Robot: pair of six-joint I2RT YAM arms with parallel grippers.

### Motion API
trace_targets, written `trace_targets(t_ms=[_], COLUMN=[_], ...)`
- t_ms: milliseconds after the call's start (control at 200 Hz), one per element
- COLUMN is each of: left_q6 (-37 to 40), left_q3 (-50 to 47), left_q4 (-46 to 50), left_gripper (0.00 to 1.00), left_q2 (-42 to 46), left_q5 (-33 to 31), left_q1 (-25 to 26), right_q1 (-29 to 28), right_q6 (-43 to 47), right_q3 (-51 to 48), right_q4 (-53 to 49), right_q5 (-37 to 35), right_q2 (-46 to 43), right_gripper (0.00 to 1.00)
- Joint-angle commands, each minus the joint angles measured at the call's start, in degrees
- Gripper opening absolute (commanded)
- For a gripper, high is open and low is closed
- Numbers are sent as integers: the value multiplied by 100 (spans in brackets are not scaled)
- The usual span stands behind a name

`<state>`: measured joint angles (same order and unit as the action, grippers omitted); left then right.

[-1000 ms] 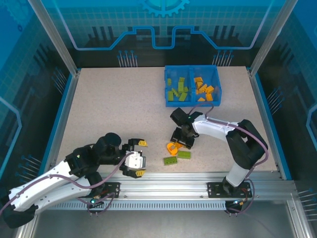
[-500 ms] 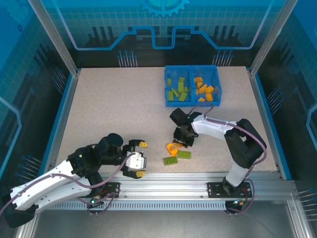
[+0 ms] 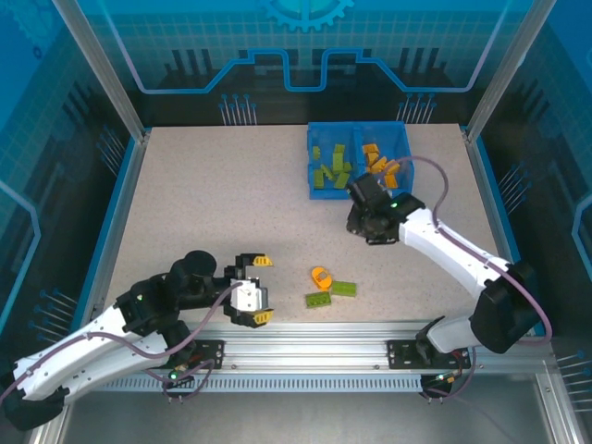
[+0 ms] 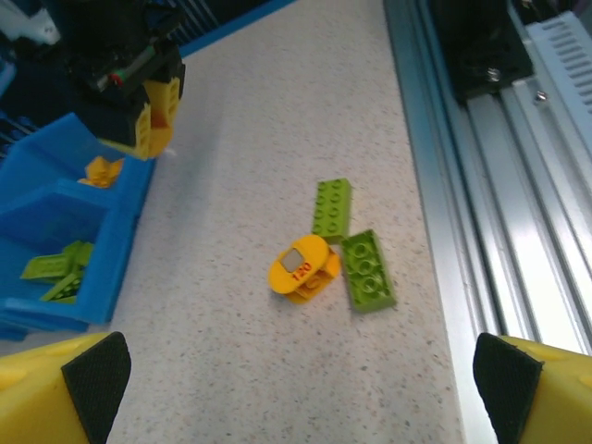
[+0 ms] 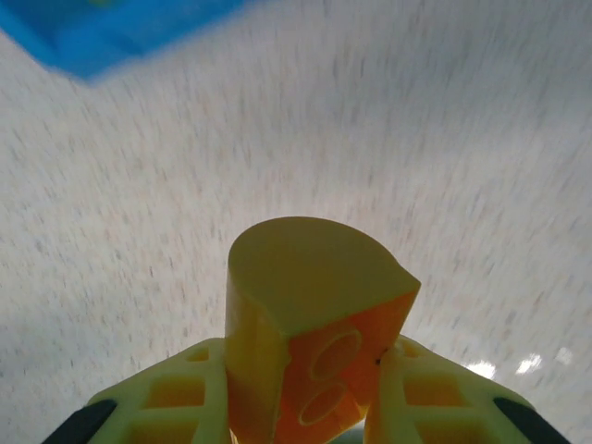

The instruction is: Sort the legos into containers by color

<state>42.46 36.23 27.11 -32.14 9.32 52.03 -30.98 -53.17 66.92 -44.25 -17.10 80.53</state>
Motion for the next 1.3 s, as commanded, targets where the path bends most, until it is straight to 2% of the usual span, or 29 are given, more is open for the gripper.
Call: trace_targets(t_ms=[0, 130, 300, 385, 575, 655, 755, 900, 1041, 1171, 1296], left_q6=[-539, -802, -845, -844, -887, -986, -1117, -1403, -1891, -2587, -3643], left_q3=[-42, 24, 15, -2, -28, -29, -6, 64, 240, 621, 1142], left_q4=[-513, -553, -541, -532, -519, -549, -579, -625, -659, -550, -445], left_gripper=[99, 99, 99, 99, 99, 99, 99, 99, 99, 99, 99], left_q2=[82, 50, 60, 58, 67, 36, -26, -168, -394, -783, -1254], left_q5=[-379, -475, -383, -395, -453, -534, -625, -767, -954, -1222, -1366], left_q1=[-104, -294, -458, -490, -517, -523, -551, -601, -673, -677, -674], right_q1=[593, 1343, 2105, 2311, 2463, 2494, 2499, 2510, 2509, 2468, 2383], right_q6=[1349, 2212, 2536, 2577, 2728, 2686, 2629, 2550, 2514, 2432, 2544], right_q3=[503, 1273, 3078, 4113, 6634, 7616, 8382, 8184, 7611, 6444, 4633], right_q4=[303, 643, 380, 158, -648, -1054, -1396, -1328, -1213, -1029, -254], right_q5=[-427, -145, 217, 279, -109, -61, -26, 50, 288, 823, 1117], right_q2=[76, 823, 2636, 3588, 5533, 6156, 6568, 6259, 5646, 4865, 3633], right_gripper=[28, 28, 29, 29, 30, 37, 54, 60, 60, 60, 61])
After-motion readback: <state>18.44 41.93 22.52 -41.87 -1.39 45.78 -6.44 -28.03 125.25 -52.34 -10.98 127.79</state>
